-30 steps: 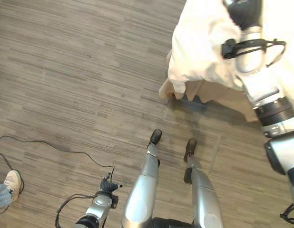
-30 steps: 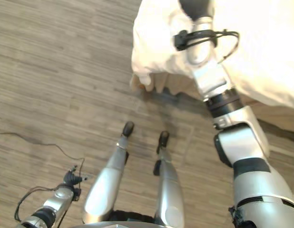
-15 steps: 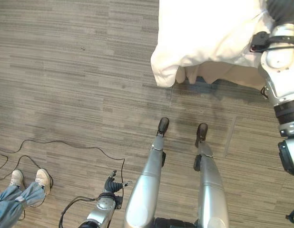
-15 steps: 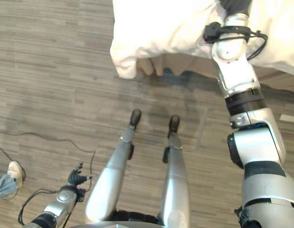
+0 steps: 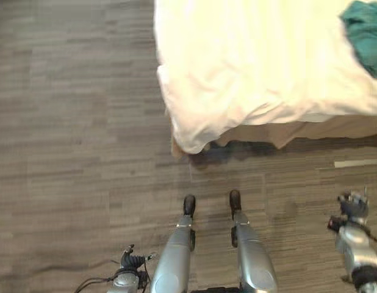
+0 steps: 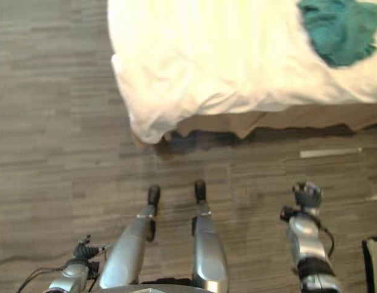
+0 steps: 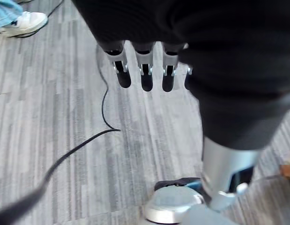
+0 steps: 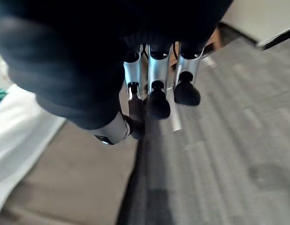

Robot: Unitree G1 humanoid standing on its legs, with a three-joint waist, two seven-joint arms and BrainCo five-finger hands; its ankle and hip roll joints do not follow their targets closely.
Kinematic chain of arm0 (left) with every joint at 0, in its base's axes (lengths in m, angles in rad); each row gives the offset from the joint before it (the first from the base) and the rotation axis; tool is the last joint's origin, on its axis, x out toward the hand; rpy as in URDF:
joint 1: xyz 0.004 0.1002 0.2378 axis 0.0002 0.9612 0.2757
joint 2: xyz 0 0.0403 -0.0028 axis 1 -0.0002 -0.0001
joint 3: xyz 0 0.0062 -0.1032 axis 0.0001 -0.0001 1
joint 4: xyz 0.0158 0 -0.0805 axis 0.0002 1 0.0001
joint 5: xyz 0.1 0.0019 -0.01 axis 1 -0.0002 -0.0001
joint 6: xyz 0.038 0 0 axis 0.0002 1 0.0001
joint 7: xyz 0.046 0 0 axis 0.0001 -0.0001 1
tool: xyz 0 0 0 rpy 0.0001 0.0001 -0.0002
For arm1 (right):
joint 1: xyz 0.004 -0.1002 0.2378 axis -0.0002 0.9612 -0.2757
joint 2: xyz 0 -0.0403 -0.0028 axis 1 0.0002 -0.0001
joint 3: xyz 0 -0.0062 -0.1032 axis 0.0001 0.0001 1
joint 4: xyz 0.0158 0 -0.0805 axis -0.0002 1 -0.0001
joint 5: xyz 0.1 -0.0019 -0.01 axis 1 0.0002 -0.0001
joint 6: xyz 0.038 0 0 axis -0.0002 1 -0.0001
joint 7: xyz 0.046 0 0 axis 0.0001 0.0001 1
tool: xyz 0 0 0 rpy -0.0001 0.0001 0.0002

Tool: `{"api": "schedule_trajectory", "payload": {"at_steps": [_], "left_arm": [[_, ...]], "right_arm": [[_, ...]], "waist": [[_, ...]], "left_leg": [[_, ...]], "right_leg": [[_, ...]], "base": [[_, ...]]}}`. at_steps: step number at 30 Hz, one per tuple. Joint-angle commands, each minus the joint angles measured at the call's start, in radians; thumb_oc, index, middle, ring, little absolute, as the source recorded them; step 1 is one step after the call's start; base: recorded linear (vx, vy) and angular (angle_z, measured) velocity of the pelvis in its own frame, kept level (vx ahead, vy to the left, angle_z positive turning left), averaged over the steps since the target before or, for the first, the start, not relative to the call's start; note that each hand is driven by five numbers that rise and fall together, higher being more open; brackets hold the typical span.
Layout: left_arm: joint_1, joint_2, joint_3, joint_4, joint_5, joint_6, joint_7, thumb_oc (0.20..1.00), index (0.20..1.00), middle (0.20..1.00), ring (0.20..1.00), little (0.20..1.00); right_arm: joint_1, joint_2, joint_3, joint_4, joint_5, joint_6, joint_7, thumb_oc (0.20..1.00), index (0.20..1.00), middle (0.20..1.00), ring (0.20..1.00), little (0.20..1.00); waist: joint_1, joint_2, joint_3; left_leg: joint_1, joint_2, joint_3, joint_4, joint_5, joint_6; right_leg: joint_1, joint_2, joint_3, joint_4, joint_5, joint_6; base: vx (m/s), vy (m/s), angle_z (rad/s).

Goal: Tidy up the quilt and then pick up the clothes from the bed and put them into the laundry hamper.

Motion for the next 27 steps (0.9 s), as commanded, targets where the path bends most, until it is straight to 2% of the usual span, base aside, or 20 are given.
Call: {"api": "schedule_trajectory", "payload": {"at_steps": [1,3,4,6,9,12,13,14,16,17,18,19,20,21,22,24,25,26,27], "left_arm": [[0.023,-0.051,-0.014,0.064,-0.067,0.044,0.064,1.0,1.0,1.0,1.0,1.0],[0.005,-0.073,-0.02,0.109,-0.092,0.064,0.089,1.0,1.0,1.0,1.0,1.0],[-0.01,-0.089,-0.026,0.147,-0.104,0.072,0.105,1.0,1.0,1.0,1.0,1.0],[-0.031,-0.118,-0.037,0.207,-0.099,0.095,0.124,1.0,1.0,1.0,1.0,1.0],[-0.025,-0.141,-0.044,0.245,-0.069,0.1,0.136,1.0,1.0,1.0,1.0,1.0],[-0.016,-0.15,-0.047,0.258,-0.025,0.106,0.128,1.0,1.0,1.0,1.0,1.0],[-0.008,-0.152,-0.049,0.272,0.011,0.097,0.12,1.0,1.0,1.0,1.0,1.0],[-0.004,-0.147,-0.049,0.273,0.017,0.092,0.115,1.0,1.0,1.0,1.0,1.0],[-0.005,-0.14,-0.049,0.27,0.026,0.094,0.105,1.0,1.0,1.0,1.0,1.0],[-0.011,-0.125,-0.05,0.263,0.037,0.103,0.098,1.0,1.0,1.0,1.0,1.0],[-0.012,-0.123,-0.051,0.262,0.039,0.104,0.095,1.0,1.0,1.0,1.0,1.0],[-0.014,-0.117,-0.039,0.26,0.036,0.109,0.092,1.0,1.0,1.0,1.0,1.0],[-0.015,-0.11,-0.018,0.262,0.02,0.108,0.093,1.0,1.0,1.0,1.0,1.0],[-0.014,-0.108,-0.002,0.263,0.014,0.107,0.094,1.0,1.0,1.0,1.0,1.0],[-0.018,-0.096,0.038,0.275,0.001,0.107,0.088,1.0,1.0,1.0,1.0,1.0],[-0.02,-0.087,0.069,0.285,-0.005,0.114,0.087,1.0,1.0,1.0,1.0,1.0],[-0.021,-0.083,0.084,0.292,-0.006,0.118,0.084,1.0,1.0,1.0,1.0,1.0],[-0.022,-0.08,0.093,0.302,0.007,0.114,0.078,1.0,1.0,1.0,1.0,1.0],[-0.023,-0.078,0.095,0.306,0.008,0.113,0.074,1.0,1.0,1.0,1.0,1.0]], "right_arm": [[-0.015,0.003,0.095,0.028,-0.087,0.08,0.094,1.0,1.0,1.0,1.0,1.0],[-0.027,0.056,0.168,0.172,-0.134,0.14,0.104,1.0,1.0,1.0,1.0,1.0],[-0.038,0.091,0.205,0.289,-0.148,0.191,0.107,1.0,1.0,1.0,1.0,1.0],[-0.036,0.162,0.23,0.485,-0.118,0.212,0.094,1.0,1.0,1.0,1.0,1.0],[-0.017,0.222,0.23,0.555,-0.117,0.249,0.142,1.0,1.0,1.0,1.0,1.0],[0.001,0.243,0.253,0.557,-0.085,0.24,0.109,1.0,1.0,1.0,1.0,1.0],[0.017,0.248,0.222,0.545,-0.009,0.2,0.079,1.0,1.0,1.0,1.0,1.0],[0.024,0.247,0.203,0.539,0.005,0.179,0.084,1.0,1.0,1.0,1.0,1.0],[0.031,0.247,0.185,0.535,-0.015,0.157,0.094,1.0,1.0,1.0,1.0,1.0],[0.037,0.241,0.176,0.53,-0.038,0.131,0.101,1.0,1.0,1.0,1.0,1.0],[0.038,0.24,0.175,0.53,-0.042,0.129,0.103,1.0,1.0,1.0,1.0,1.0],[0.041,0.238,0.178,0.528,-0.066,0.124,0.113,1.0,1.0,1.0,1.0,1.0],[0.043,0.236,0.178,0.521,-0.083,0.129,0.121,1.0,1.0,1.0,1.0,1.0],[0.045,0.235,0.176,0.517,-0.099,0.134,0.127,1.0,1.0,1.0,1.0,1.0],[0.054,0.225,0.173,0.518,-0.142,0.139,0.146,1.0,1.0,1.0,1.0,1.0],[0.06,0.223,0.17,0.535,-0.164,0.147,0.15,1.0,1.0,1.0,1.0,1.0],[0.063,0.223,0.166,0.547,-0.178,0.149,0.146,1.0,1.0,1.0,1.0,1.0],[0.07,0.223,0.156,0.561,-0.169,0.151,0.139,1.0,1.0,1.0,1.0,1.0],[0.075,0.22,0.149,0.571,-0.174,0.146,0.141,1.0,1.0,1.0,1.0,1.0]], "waist": [[0.009,0.053,-0.112],[0.015,0.051,-0.151],[0.022,0.052,-0.171],[0.03,0.058,-0.208],[0.026,0.063,-0.239],[0.017,0.057,-0.253],[-0.003,0.051,-0.259],[-0.021,0.051,-0.259],[-0.044,0.054,-0.257],[-0.077,0.057,-0.252],[-0.081,0.057,-0.25],[-0.095,0.06,-0.243],[-0.108,0.061,-0.229],[-0.113,0.062,-0.226],[-0.127,0.06,-0.217],[-0.13,0.056,-0.211],[-0.133,0.057,-0.21],[-0.137,0.065,-0.209],[-0.145,0.068,-0.214]], "left_leg": [[0.042,0.101,-0.065,-0.067,0.003,-0.06],[0.087,0.099,-0.064,-0.086,0.004,-0.056],[0.12,0.099,-0.066,-0.099,0.004,-0.053],[0.16,0.093,-0.077,-0.102,-0.001,-0.043],[0.196,0.095,-0.072,-0.095,-0.016,-0.036],[0.213,0.097,-0.058,-0.077,-0.039,-0.032],[0.228,0.104,-0.031,-0.067,-0.06,-0.029],[0.24,0.11,-0.011,-0.066,-0.07,-0.028],[0.253,0.118,0.016,-0.066,-0.08,-0.027],[0.271,0.129,0.06,-0.065,-0.092,-0.025],[0.275,0.131,0.068,-0.062,-0.095,-0.025],[0.29,0.138,0.104,-0.055,-0.105,-0.023],[0.313,0.15,0.167,-0.039,-0.118,-0.02],[0.322,0.157,0.198,-0.034,-0.121,-0.021],[0.348,0.176,0.299,-0.018,-0.134,-0.023],[0.374,0.197,0.387,-0.004,-0.146,-0.021],[0.387,0.208,0.422,0.004,-0.152,-0.022],[0.408,0.216,0.435,0.015,-0.183,-0.027],[0.414,0.222,0.434,0.018,-0.187,-0.029]], "right_leg": [[0.032,0.041,-0.016,0.045,-0.068,-0.039],[0.084,0.041,-0.014,0.019,-0.066,-0.039],[0.119,0.043,-0.017,0.006,-0.066,-0.04],[0.163,0.044,-0.012,0.008,-0.074,-0.043],[0.19,0.035,-0.008,0.029,-0.088,-0.039],[0.204,0.026,0.001,0.04,-0.093,-0.031],[0.209,0.017,0.013,0.031,-0.084,-0.016],[0.205,0.013,0.024,0.026,-0.077,-0.008],[0.199,0.011,0.042,0.021,-0.069,0.0],[0.188,0.008,0.06,0.017,-0.059,0.011],[0.186,0.007,0.061,0.018,-0.057,0.013],[0.175,0.0,0.052,0.029,-0.057,0.02],[0.159,-0.019,-0.003,0.049,-0.055,0.029],[0.15,-0.026,-0.029,0.056,-0.053,0.033],[0.129,-0.045,-0.106,0.073,-0.052,0.039],[0.117,-0.062,-0.194,0.107,-0.061,0.04],[0.114,-0.066,-0.224,0.121,-0.067,0.037],[0.124,-0.065,-0.252,0.141,-0.096,0.039],[0.124,-0.057,-0.24,0.138,-0.101,0.032]], "base": [[0.03,0.052,-0.21],[0.05,0.051,-0.1],[0.09,0.042,0.06],[0.15,0.036,0.2],[0.13,0.022,0.09],[0.03,-0.047,-0.04],[-0.05,-0.076,-0.09],[-0.07,-0.075,-0.09],[-0.07,0.0,-0.57],[-0.07,0.013,-1.15],[-0.07,0.023,-1.21],[-0.04,0.008,-1.53],[-0.04,0.002,-1.73],[-0.01,-0.06,-2.92],[0.02,-0.081,-2.4],[0.08,-0.133,-2.29],[0.21,-0.15,-2.24],[0.22,-0.131,-2.23],[0.26,-0.139,-1.71]]}}
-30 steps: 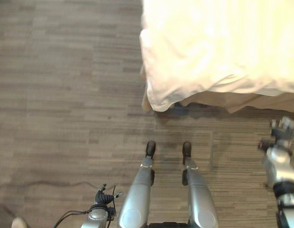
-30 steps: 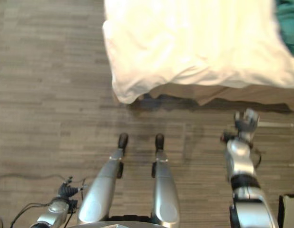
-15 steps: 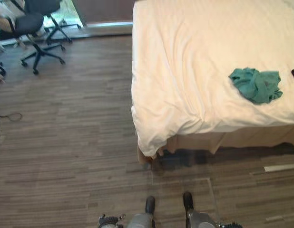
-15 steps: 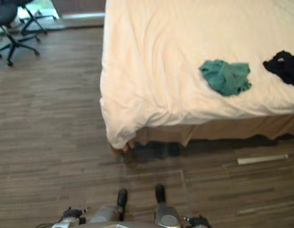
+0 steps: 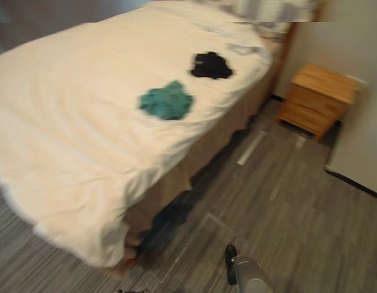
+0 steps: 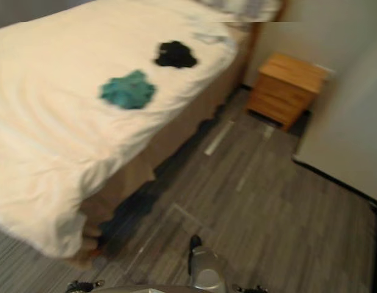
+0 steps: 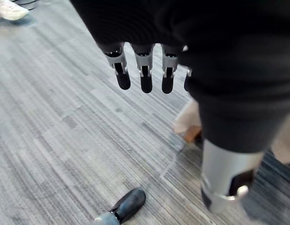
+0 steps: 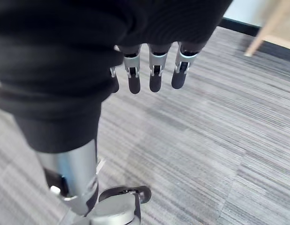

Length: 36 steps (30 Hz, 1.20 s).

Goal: Tidy up the quilt and then pick up the clothes from the bed and put them into the laundry hamper.

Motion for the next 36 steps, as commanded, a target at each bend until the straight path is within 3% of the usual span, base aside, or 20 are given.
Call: {"api": "schedule_trajectory", "payload": {"at_steps": [1,3,5,6,7,8,9,10,11,12,14,15,16,18,19,20,23,27,32,36], "left_arm": [[-0.038,0.011,0.014,0.026,0.007,-0.007,-0.02,1.0,1.0,1.0,1.0,1.0],[-0.043,0.006,0.015,0.034,0.0,-0.012,-0.028,1.0,1.0,1.0,1.0,1.0],[-0.048,-0.003,0.027,0.037,-0.014,-0.012,-0.025,1.0,1.0,1.0,1.0,1.0],[-0.046,-0.012,0.039,0.037,-0.046,-0.014,-0.015,1.0,1.0,1.0,1.0,1.0],[-0.035,-0.022,0.054,0.036,-0.072,-0.018,0.002,1.0,1.0,1.0,1.0,1.0],[-0.031,-0.025,0.063,0.035,-0.08,-0.02,0.009,1.0,1.0,1.0,1.0,1.0],[-0.022,-0.032,0.089,0.043,-0.099,-0.026,0.018,1.0,1.0,1.0,1.0,1.0],[-0.006,-0.051,0.079,0.045,-0.102,-0.063,0.029,1.0,1.0,1.0,1.0,1.0],[0.009,-0.069,0.068,0.041,-0.086,-0.087,0.041,1.0,1.0,1.0,1.0,1.0],[0.023,-0.083,0.052,0.035,-0.066,-0.112,0.055,1.0,1.0,1.0,1.0,1.0],[0.041,-0.097,0.011,0.025,-0.043,-0.139,0.077,1.0,1.0,1.0,1.0,1.0],[0.054,-0.106,-0.026,0.026,-0.055,-0.161,0.1,1.0,1.0,1.0,1.0,1.0],[0.056,-0.106,-0.043,0.034,-0.061,-0.18,0.1,1.0,1.0,1.0,1.0,1.0],[0.059,-0.107,-0.048,0.039,-0.052,-0.195,0.096,1.0,1.0,1.0,1.0,1.0],[0.06,-0.103,-0.059,0.04,-0.051,-0.196,0.095,1.0,1.0,1.0,1.0,1.0],[0.059,-0.099,-0.069,0.039,-0.027,-0.191,0.088,1.0,1.0,1.0,1.0,1.0],[0.047,-0.092,-0.091,0.038,0.044,-0.183,0.084,1.0,1.0,1.0,1.0,1.0],[-0.017,-0.07,-0.176,0.018,0.15,-0.163,0.095,1.0,1.0,1.0,1.0,1.0],[-0.072,-0.056,-0.214,0.006,0.125,-0.151,0.103,1.0,1.0,1.0,1.0,1.0],[-0.055,-0.058,-0.167,0.021,0.053,-0.154,0.105,1.0,1.0,1.0,1.0,1.0]], "right_arm": [[-0.001,-0.061,-0.007,0.007,-0.029,-0.011,-0.009,1.0,1.0,1.0,1.0,1.0],[0.014,-0.063,-0.018,0.022,-0.048,-0.013,-0.01,1.0,1.0,1.0,1.0,1.0],[0.018,-0.062,-0.012,0.022,-0.067,-0.007,-0.013,1.0,1.0,1.0,1.0,1.0],[0.011,-0.065,0.015,0.013,-0.096,-0.019,-0.017,1.0,1.0,1.0,1.0,1.0],[0.0,-0.072,0.04,-0.005,-0.123,-0.016,-0.02,1.0,1.0,1.0,1.0,1.0],[-0.007,-0.077,0.053,-0.015,-0.128,-0.012,-0.022,1.0,1.0,1.0,1.0,1.0],[-0.042,-0.101,0.104,-0.05,-0.093,0.01,-0.019,1.0,1.0,1.0,1.0,1.0],[-0.064,-0.114,0.129,-0.078,-0.039,0.015,-0.032,1.0,1.0,1.0,1.0,1.0],[-0.073,-0.111,0.127,-0.089,-0.016,0.015,-0.039,1.0,1.0,1.0,1.0,1.0],[-0.077,-0.106,0.123,-0.095,0.014,0.005,-0.042,1.0,1.0,1.0,1.0,1.0],[-0.072,-0.096,0.119,-0.109,0.073,-0.025,-0.043,1.0,1.0,1.0,1.0,1.0],[-0.06,-0.088,0.124,-0.123,0.097,-0.05,-0.045,1.0,1.0,1.0,1.0,1.0],[-0.061,-0.074,0.125,-0.125,0.09,-0.074,-0.046,1.0,1.0,1.0,1.0,1.0],[-0.064,-0.064,0.122,-0.117,0.09,-0.09,-0.047,1.0,1.0,1.0,1.0,1.0],[-0.062,-0.055,0.12,-0.106,0.092,-0.099,-0.05,1.0,1.0,1.0,1.0,1.0],[-0.06,-0.049,0.115,-0.09,0.094,-0.101,-0.047,1.0,1.0,1.0,1.0,1.0],[-0.044,-0.037,0.089,-0.046,0.1,-0.104,-0.051,1.0,1.0,1.0,1.0,1.0],[-0.021,-0.032,0.075,0.012,0.059,-0.068,-0.064,1.0,1.0,1.0,1.0,1.0],[-0.048,-0.036,0.098,0.039,0.066,-0.051,-0.07,1.0,1.0,1.0,1.0,1.0],[-0.068,-0.018,0.113,-0.004,0.093,-0.065,-0.084,1.0,1.0,1.0,1.0,1.0]], "waist": [[-0.028,0.023,0.056],[-0.05,0.03,0.037],[-0.052,0.039,0.02],[-0.033,0.03,0.009],[-0.01,0.008,0.008],[0.003,-0.006,0.01],[0.059,-0.03,0.033],[0.115,-0.032,0.065],[0.144,-0.04,0.085],[0.166,-0.053,0.102],[0.175,-0.062,0.113],[0.17,-0.055,0.114],[0.18,-0.026,0.118],[0.182,-0.011,0.116],[0.186,0.002,0.108],[0.189,0.007,0.095],[0.182,0.002,0.068],[0.155,0.015,0.043],[0.16,0.026,0.051],[0.18,0.029,0.048]], "left_leg": [[-0.086,0.024,-0.339,0.186,-0.109,0.07],[-0.061,0.045,-0.349,0.203,-0.12,0.055],[-0.056,0.089,-0.389,0.29,-0.038,0.013],[-0.106,0.124,-0.492,0.478,0.125,-0.028],[-0.198,0.098,-0.63,0.722,0.191,-0.033],[-0.262,0.062,-0.69,0.849,0.201,-0.028],[-0.568,-0.174,-0.832,1.278,0.189,0.012],[-0.713,-0.358,-0.8,1.479,0.16,0.044],[-0.825,-0.419,-0.723,1.596,0.101,0.066],[-0.886,-0.406,-0.689,1.635,0.049,0.089],[-0.894,-0.315,-0.707,1.477,0.032,0.116],[-0.857,-0.29,-0.72,1.285,0.065,0.119],[-0.745,-0.245,-0.742,0.804,0.126,0.121],[-0.633,-0.203,-0.77,0.549,0.163,0.112],[-0.545,-0.164,-0.82,0.371,0.178,0.096],[-0.474,-0.15,-0.868,0.285,0.167,0.079],[-0.362,-0.118,-0.886,0.187,0.114,0.06],[-0.314,-0.104,-0.846,0.096,0.124,0.053],[-0.293,-0.132,-0.862,0.06,0.107,0.068],[-0.295,-0.158,-0.876,0.084,0.079,0.104]], "right_leg": [[0.107,-0.027,0.078,-0.186,0.043,0.063],[0.108,-0.009,0.103,-0.184,0.035,0.04],[0.122,0.028,0.112,-0.19,0.025,0.001],[0.139,0.07,0.132,-0.229,0.051,-0.057],[0.155,0.082,0.161,-0.247,0.066,-0.088],[0.16,0.082,0.177,-0.251,0.073,-0.099],[0.169,0.092,0.23,-0.237,0.09,-0.12],[0.197,0.116,0.273,-0.227,0.09,-0.121],[0.225,0.124,0.291,-0.225,0.083,-0.122],[0.243,0.124,0.295,-0.221,0.078,-0.124],[0.245,0.125,0.282,-0.198,0.064,-0.13],[0.231,0.128,0.269,-0.168,0.045,-0.132],[0.242,0.158,0.273,-0.166,0.015,-0.126],[0.265,0.176,0.274,-0.19,-0.01,-0.124],[0.29,0.189,0.278,-0.21,-0.028,-0.117],[0.311,0.188,0.28,-0.233,-0.034,-0.106],[0.335,0.159,0.274,-0.273,-0.028,-0.081],[0.319,0.145,0.257,-0.317,-0.001,-0.059],[0.275,0.12,0.242,-0.313,0.014,-0.036],[0.253,0.088,0.261,-0.191,-0.03,-0.017]], "base": [[0.21,-0.123,-1.58],[0.27,-0.136,-0.93],[0.26,-0.246,-0.47],[0.27,-0.398,-0.63],[0.22,-0.385,-0.91],[0.14,-0.253,-1.63],[0.1,-0.116,-1.74],[0.11,-0.084,-2.24],[0.11,-0.076,-1.84],[0.09,-0.16,-1.77],[0.09,-0.19,-1.08],[0.16,-0.051,-1.03],[0.17,0.014,-0.71],[0.17,0.102,-0.06],[0.23,0.152,-0.36],[0.25,0.166,-0.54],[0.17,0.151,-0.22],[0.06,0.243,-0.01],[-0.03,0.227,0.33],[0.03,0.211,0.06]]}}
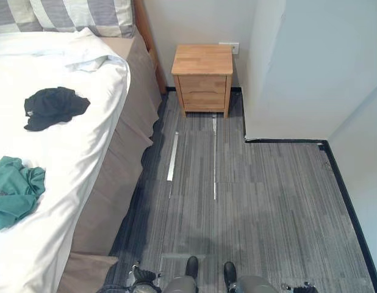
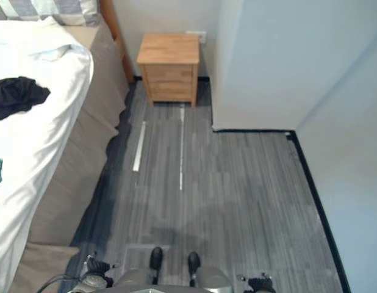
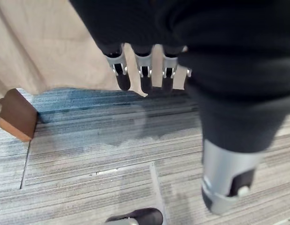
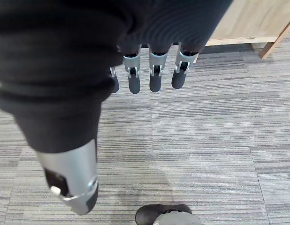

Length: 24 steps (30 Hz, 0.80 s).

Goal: Tidy up the quilt and then pick up the clothes from the bed and put them into the laundry hamper.

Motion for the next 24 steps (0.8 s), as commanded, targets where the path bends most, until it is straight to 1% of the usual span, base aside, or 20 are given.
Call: {"api": "schedule_trajectory", "payload": {"at_steps": [1,2,3,4,5,6,7,8,10,11,12,13,14,15,16,18,20,21,22,24], "left_arm": [[0.035,-0.005,0.021,-0.008,-0.071,0.0,0.012,1.0,1.0,1.0,1.0,1.0],[0.039,-0.007,0.04,-0.002,-0.099,0.012,0.004,1.0,1.0,1.0,1.0,1.0],[0.04,-0.007,0.042,-0.001,-0.1,0.013,0.003,1.0,1.0,1.0,1.0,1.0],[0.049,-0.012,0.056,0.008,-0.145,0.02,0.004,1.0,1.0,1.0,1.0,1.0],[0.052,-0.009,0.067,0.008,-0.145,0.025,-0.004,1.0,1.0,1.0,1.0,1.0],[0.052,-0.006,0.073,0.009,-0.139,0.029,-0.01,1.0,1.0,1.0,1.0,1.0],[0.051,0.003,0.082,0.008,-0.126,0.04,-0.018,1.0,1.0,1.0,1.0,1.0],[0.051,0.005,0.083,0.007,-0.124,0.04,-0.02,1.0,1.0,1.0,1.0,1.0],[0.044,0.012,0.086,0.005,-0.103,0.027,-0.031,1.0,1.0,1.0,1.0,1.0],[0.036,0.01,0.077,0.006,-0.099,0.015,-0.028,1.0,1.0,1.0,1.0,1.0],[0.032,0.008,0.071,0.006,-0.101,0.009,-0.024,1.0,1.0,1.0,1.0,1.0],[0.025,-0.003,0.055,0.007,-0.114,-0.008,-0.013,1.0,1.0,1.0,1.0,1.0],[0.022,-0.007,0.054,0.006,-0.115,-0.01,-0.009,1.0,1.0,1.0,1.0,1.0],[0.017,-0.016,0.051,0.005,-0.113,-0.011,0.001,1.0,1.0,1.0,1.0,1.0],[0.011,-0.018,0.048,0.001,-0.088,-0.003,0.008,1.0,1.0,1.0,1.0,1.0],[0.009,-0.02,0.04,-0.006,-0.048,0.011,0.01,1.0,1.0,1.0,1.0,1.0],[0.008,-0.024,0.015,-0.012,0.034,0.041,0.016,1.0,1.0,1.0,1.0,1.0],[0.009,-0.025,0.012,-0.012,0.044,0.046,0.015,1.0,1.0,1.0,1.0,1.0],[0.016,-0.025,-0.007,-0.017,0.083,0.078,0.013,1.0,1.0,1.0,1.0,1.0],[0.021,-0.023,-0.006,-0.021,0.075,0.098,0.004,1.0,1.0,1.0,1.0,1.0]], "right_arm": [[0.03,0.021,0.003,-0.056,0.033,-0.015,-0.038,1.0,1.0,1.0,1.0,1.0],[0.028,0.024,0.003,-0.069,0.047,-0.022,-0.038,1.0,1.0,1.0,1.0,1.0],[0.028,0.024,0.003,-0.072,0.048,-0.021,-0.039,1.0,1.0,1.0,1.0,1.0],[0.037,0.027,0.005,-0.091,0.056,-0.024,-0.036,1.0,1.0,1.0,1.0,1.0],[0.05,0.028,0.007,-0.097,0.065,-0.028,-0.031,1.0,1.0,1.0,1.0,1.0],[0.054,0.028,0.008,-0.098,0.068,-0.026,-0.027,1.0,1.0,1.0,1.0,1.0],[0.065,0.036,0.016,-0.092,0.068,-0.009,-0.013,1.0,1.0,1.0,1.0,1.0],[0.066,0.039,0.018,-0.091,0.067,-0.006,-0.011,1.0,1.0,1.0,1.0,1.0],[0.065,0.054,0.026,-0.071,0.075,-0.008,-0.009,1.0,1.0,1.0,1.0,1.0],[0.06,0.057,0.027,-0.057,0.077,-0.013,-0.009,1.0,1.0,1.0,1.0,1.0],[0.057,0.057,0.027,-0.05,0.077,-0.017,-0.006,1.0,1.0,1.0,1.0,1.0],[0.054,0.052,0.025,-0.035,0.069,-0.019,0.003,1.0,1.0,1.0,1.0,1.0],[0.055,0.05,0.023,-0.032,0.064,-0.019,0.005,1.0,1.0,1.0,1.0,1.0],[0.059,0.047,0.015,-0.027,0.045,-0.012,0.011,1.0,1.0,1.0,1.0,1.0],[0.067,0.046,0.01,-0.023,0.038,-0.008,0.015,1.0,1.0,1.0,1.0,1.0],[0.077,0.042,0.005,-0.023,0.032,0.001,0.017,1.0,1.0,1.0,1.0,1.0],[0.087,0.031,-0.004,-0.015,0.024,0.023,0.026,1.0,1.0,1.0,1.0,1.0],[0.089,0.03,-0.006,-0.012,0.022,0.024,0.027,1.0,1.0,1.0,1.0,1.0],[0.096,0.025,-0.009,0.004,0.022,0.033,0.02,1.0,1.0,1.0,1.0,1.0],[0.096,0.021,-0.011,0.009,0.038,0.031,0.014,1.0,1.0,1.0,1.0,1.0]], "waist": [[0.042,-0.023,0.008],[0.046,-0.028,0.006],[0.046,-0.029,0.006],[0.039,-0.021,0.01],[0.032,-0.007,0.017],[0.029,-0.003,0.021],[0.024,-0.004,0.035],[0.023,-0.005,0.038],[0.017,-0.036,0.054],[0.004,-0.058,0.064],[-0.004,-0.065,0.069],[-0.028,-0.082,0.082],[-0.036,-0.087,0.083],[-0.054,-0.091,0.089],[-0.068,-0.098,0.088],[-0.073,-0.096,0.091],[-0.073,-0.098,0.073],[-0.073,-0.098,0.07],[-0.079,-0.089,0.046],[-0.083,-0.077,0.031]], "left_leg": [[-0.057,-0.049,0.014,0.067,-0.035,0.048],[-0.066,-0.059,0.03,0.09,-0.051,0.067],[-0.068,-0.061,0.034,0.095,-0.055,0.072],[-0.069,-0.066,0.05,0.123,-0.08,0.1],[-0.066,-0.058,0.06,0.139,-0.089,0.107],[-0.064,-0.057,0.064,0.146,-0.091,0.108],[-0.052,-0.065,0.079,0.169,-0.107,0.111],[-0.049,-0.066,0.084,0.173,-0.11,0.111],[-0.04,-0.086,0.1,0.196,-0.145,0.11],[-0.032,-0.106,0.097,0.206,-0.167,0.111],[-0.028,-0.113,0.094,0.206,-0.176,0.111],[-0.007,-0.134,0.086,0.201,-0.201,0.115],[0.003,-0.141,0.085,0.196,-0.209,0.117],[0.037,-0.147,0.085,0.187,-0.23,0.12],[0.06,-0.152,0.089,0.181,-0.243,0.123],[0.101,-0.143,0.09,0.186,-0.274,0.124],[0.15,-0.132,0.094,0.185,-0.303,0.115],[0.154,-0.13,0.092,0.187,-0.306,0.113],[0.18,-0.111,0.086,0.2,-0.321,0.099],[0.204,-0.09,0.078,0.215,-0.318,0.084]], "right_leg": [[-0.055,-0.114,0.069,0.156,-0.032,0.145],[-0.07,-0.129,0.062,0.245,-0.017,0.155],[-0.083,-0.133,0.062,0.278,-0.011,0.156],[-0.194,-0.137,0.071,0.487,0.077,0.153],[-0.259,-0.124,0.079,0.624,0.104,0.144],[-0.286,-0.119,0.078,0.664,0.113,0.141],[-0.347,-0.126,0.053,0.672,0.142,0.14],[-0.352,-0.128,0.047,0.659,0.144,0.141],[-0.338,-0.142,0.004,0.455,0.156,0.154],[-0.336,-0.14,-0.015,0.306,0.169,0.164],[-0.339,-0.132,-0.016,0.254,0.168,0.166],[-0.345,-0.117,-0.011,0.105,0.188,0.178],[-0.349,-0.115,-0.008,0.056,0.203,0.183],[-0.355,-0.105,-0.013,-0.023,0.236,0.192],[-0.371,-0.105,-0.017,-0.06,0.258,0.198],[-0.372,-0.102,-0.047,-0.055,0.271,0.195],[-0.352,-0.11,-0.087,-0.043,0.253,0.174],[-0.348,-0.111,-0.084,-0.042,0.251,0.173],[-0.333,-0.113,-0.064,0.01,0.226,0.164],[-0.329,-0.112,-0.05,0.049,0.209,0.16]], "base": [[0.07,0.279,0.01],[0.05,0.172,-0.02],[0.09,0.283,0.02],[0.09,0.264,-0.04],[0.11,0.287,0.06],[0.14,0.214,0.19],[0.14,0.133,0.28],[0.18,0.068,0.28],[0.16,-0.069,0.09],[0.15,-0.087,0.01],[0.23,-0.081,-0.04],[0.22,-0.035,-0.02],[0.39,-0.02,0.18],[0.43,-0.016,0.3],[0.53,-0.029,0.41],[0.36,-0.041,0.19],[0.43,-0.115,0.02],[0.7,-0.183,-0.02],[0.64,-0.144,-0.07],[0.61,-0.107,0.1]]}}
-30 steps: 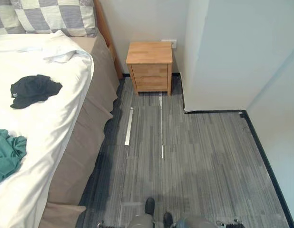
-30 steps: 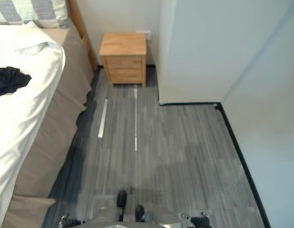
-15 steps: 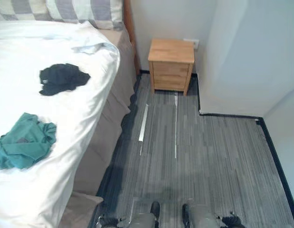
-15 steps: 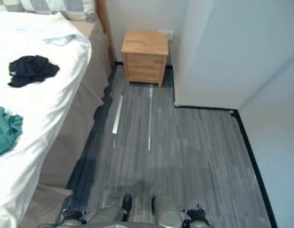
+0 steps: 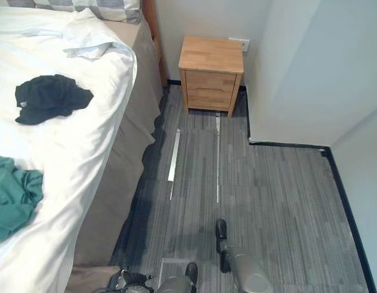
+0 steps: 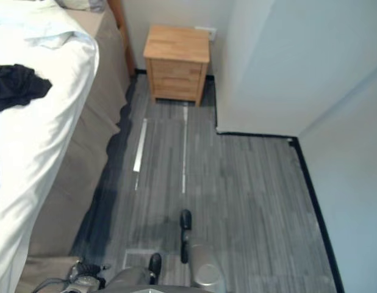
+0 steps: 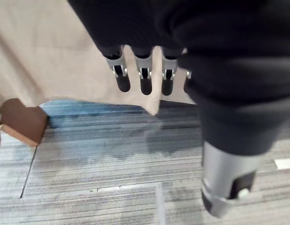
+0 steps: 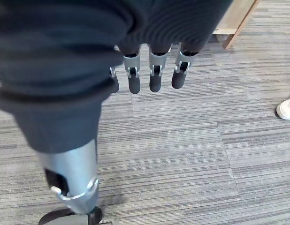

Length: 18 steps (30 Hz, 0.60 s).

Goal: Tidy up the quilt and then pick up the clothes from the bed and put them into the laundry hamper.

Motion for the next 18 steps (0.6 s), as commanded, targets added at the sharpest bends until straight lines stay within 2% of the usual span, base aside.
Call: {"api": "schedule_trajectory", "payload": {"at_steps": [1,2,3,4,5,6,7,8,9,10,11,12,13,14,15,16,18], "left_arm": [[0.038,-0.048,-0.003,-0.018,0.013,0.053,-0.017,1.0,1.0,1.0,1.0,1.0],[0.038,-0.05,-0.001,-0.017,0.006,0.054,-0.017,1.0,1.0,1.0,1.0,1.0],[0.039,-0.054,0.013,-0.014,-0.024,0.053,-0.002,1.0,1.0,1.0,1.0,1.0],[0.038,-0.053,0.025,-0.017,-0.026,0.056,0.006,1.0,1.0,1.0,1.0,1.0],[0.032,-0.052,0.034,-0.014,-0.029,0.055,0.009,1.0,1.0,1.0,1.0,1.0],[0.028,-0.053,0.038,-0.012,-0.033,0.053,0.01,1.0,1.0,1.0,1.0,1.0],[0.018,-0.061,0.045,-0.012,-0.034,0.034,0.013,1.0,1.0,1.0,1.0,1.0],[0.012,-0.067,0.044,-0.015,-0.046,0.013,0.024,1.0,1.0,1.0,1.0,1.0],[0.011,-0.068,0.048,-0.016,-0.07,-0.012,0.028,1.0,1.0,1.0,1.0,1.0],[0.014,-0.062,0.058,-0.018,-0.093,-0.042,0.026,1.0,1.0,1.0,1.0,1.0],[0.014,-0.058,0.06,-0.019,-0.099,-0.051,0.026,1.0,1.0,1.0,1.0,1.0],[0.012,-0.045,0.063,-0.029,-0.108,-0.081,0.031,1.0,1.0,1.0,1.0,1.0],[0.012,-0.044,0.062,-0.03,-0.108,-0.083,0.032,1.0,1.0,1.0,1.0,1.0],[0.012,-0.037,0.051,-0.034,-0.106,-0.094,0.038,1.0,1.0,1.0,1.0,1.0],[0.012,-0.034,0.028,-0.033,-0.1,-0.096,0.04,1.0,1.0,1.0,1.0,1.0],[0.014,-0.038,0.019,-0.028,-0.106,-0.091,0.039,1.0,1.0,1.0,1.0,1.0],[0.02,-0.053,0.026,-0.015,-0.159,-0.086,0.028,1.0,1.0,1.0,1.0,1.0]], "right_arm": [[0.001,-0.048,0.013,0.013,0.046,-0.023,-0.009,1.0,1.0,1.0,1.0,1.0],[0.001,-0.049,0.011,0.01,0.046,-0.025,-0.004,1.0,1.0,1.0,1.0,1.0],[-0.002,-0.049,0.009,-0.006,0.009,-0.037,0.01,1.0,1.0,1.0,1.0,1.0],[-0.004,-0.051,0.018,-0.017,-0.008,-0.04,0.01,1.0,1.0,1.0,1.0,1.0],[-0.007,-0.054,0.033,-0.032,-0.023,-0.042,0.009,1.0,1.0,1.0,1.0,1.0],[-0.01,-0.057,0.045,-0.043,-0.024,-0.041,0.008,1.0,1.0,1.0,1.0,1.0],[-0.021,-0.068,0.073,-0.074,-0.038,-0.044,0.009,1.0,1.0,1.0,1.0,1.0],[-0.033,-0.075,0.089,-0.095,-0.05,-0.047,0.004,1.0,1.0,1.0,1.0,1.0],[-0.042,-0.078,0.099,-0.109,-0.064,-0.052,0.006,1.0,1.0,1.0,1.0,1.0],[-0.053,-0.076,0.11,-0.117,-0.074,-0.063,0.011,1.0,1.0,1.0,1.0,1.0],[-0.057,-0.075,0.114,-0.12,-0.087,-0.065,0.014,1.0,1.0,1.0,1.0,1.0],[-0.074,-0.079,0.137,-0.129,-0.12,-0.071,0.01,1.0,1.0,1.0,1.0,1.0],[-0.075,-0.08,0.138,-0.129,-0.121,-0.071,0.01,1.0,1.0,1.0,1.0,1.0],[-0.08,-0.085,0.147,-0.126,-0.11,-0.068,0.009,1.0,1.0,1.0,1.0,1.0],[-0.076,-0.088,0.144,-0.112,-0.051,-0.062,0.001,1.0,1.0,1.0,1.0,1.0],[-0.069,-0.086,0.133,-0.099,-0.029,-0.064,-0.001,1.0,1.0,1.0,1.0,1.0],[-0.051,-0.086,0.102,-0.08,-0.005,-0.059,-0.003,1.0,1.0,1.0,1.0,1.0]], "waist": [[-0.027,0.023,-0.09],[-0.027,0.029,-0.096],[-0.037,0.036,-0.118],[-0.04,0.04,-0.127],[-0.038,0.024,-0.133],[-0.034,0.013,-0.131],[-0.014,-0.001,-0.114],[0.002,-0.006,-0.095],[0.015,-0.009,-0.079],[0.031,-0.004,-0.064],[0.036,-0.001,-0.06],[0.059,0.015,-0.037],[0.063,0.015,-0.03],[0.08,0.034,-0.017],[0.106,0.052,-0.001],[0.116,0.055,0.006],[0.124,0.062,0.009]], "left_leg": [[0.13,0.094,0.108,0.105,-0.012,-0.081],[0.132,0.105,0.111,0.114,0.006,-0.088],[0.118,0.152,0.13,0.24,0.119,-0.116],[0.105,0.178,0.139,0.321,0.171,-0.133],[0.044,0.175,0.127,0.46,0.225,-0.134],[-0.005,0.162,0.121,0.552,0.237,-0.129],[-0.189,0.127,0.105,0.771,0.252,-0.115],[-0.309,0.104,0.103,0.821,0.259,-0.101],[-0.375,0.087,0.105,0.769,0.254,-0.088],[-0.374,0.07,0.109,0.593,0.257,-0.079],[-0.368,0.063,0.11,0.521,0.262,-0.079],[-0.363,0.048,0.108,0.29,0.289,-0.09],[-0.355,0.046,0.111,0.271,0.291,-0.091],[-0.363,0.046,0.107,0.11,0.325,-0.11],[-0.377,0.037,0.095,-0.106,0.35,-0.133],[-0.381,0.028,0.089,-0.173,0.355,-0.138],[-0.389,0.023,0.095,-0.189,0.359,-0.146]], "right_leg": [[-0.012,-0.017,0.046,-0.013,0.089,0.003],[-0.003,-0.013,0.043,-0.012,0.082,-0.002],[0.027,-0.003,0.044,-0.015,0.053,-0.031],[0.045,0.008,0.042,-0.019,0.04,-0.047],[0.065,0.006,0.055,-0.028,0.032,-0.067],[0.079,0.004,0.063,-0.031,0.025,-0.076],[0.115,0.014,0.079,-0.023,0.005,-0.102],[0.146,0.026,0.095,-0.015,-0.011,-0.111],[0.172,0.033,0.111,-0.01,-0.017,-0.108],[0.196,0.05,0.129,-0.007,-0.033,-0.099],[0.202,0.058,0.136,-0.008,-0.039,-0.096],[0.23,0.091,0.16,-0.022,-0.06,-0.091],[0.238,0.092,0.164,-0.024,-0.062,-0.09],[0.264,0.118,0.174,-0.038,-0.075,-0.092],[0.313,0.145,0.202,-0.064,-0.091,-0.092],[0.341,0.152,0.221,-0.071,-0.1,-0.093],[0.376,0.154,0.232,-0.078,-0.117,-0.091]], "base": [[0.48,-0.05,0.37],[0.7,-0.099,0.42],[0.46,-0.1,0.25],[0.5,-0.151,0.15],[0.3,-0.137,-0.02],[0.31,-0.179,-0.08],[0.32,-0.153,-0.08],[0.38,-0.115,0.08],[0.38,0.003,-0.18],[0.32,0.057,-0.43],[0.33,0.128,-0.94],[0.19,0.094,-0.89],[0.27,0.117,-1.04],[0.39,0.106,-0.74],[0.51,0.124,-0.42],[0.39,0.083,-0.16],[0.36,0.103,-0.39]]}}
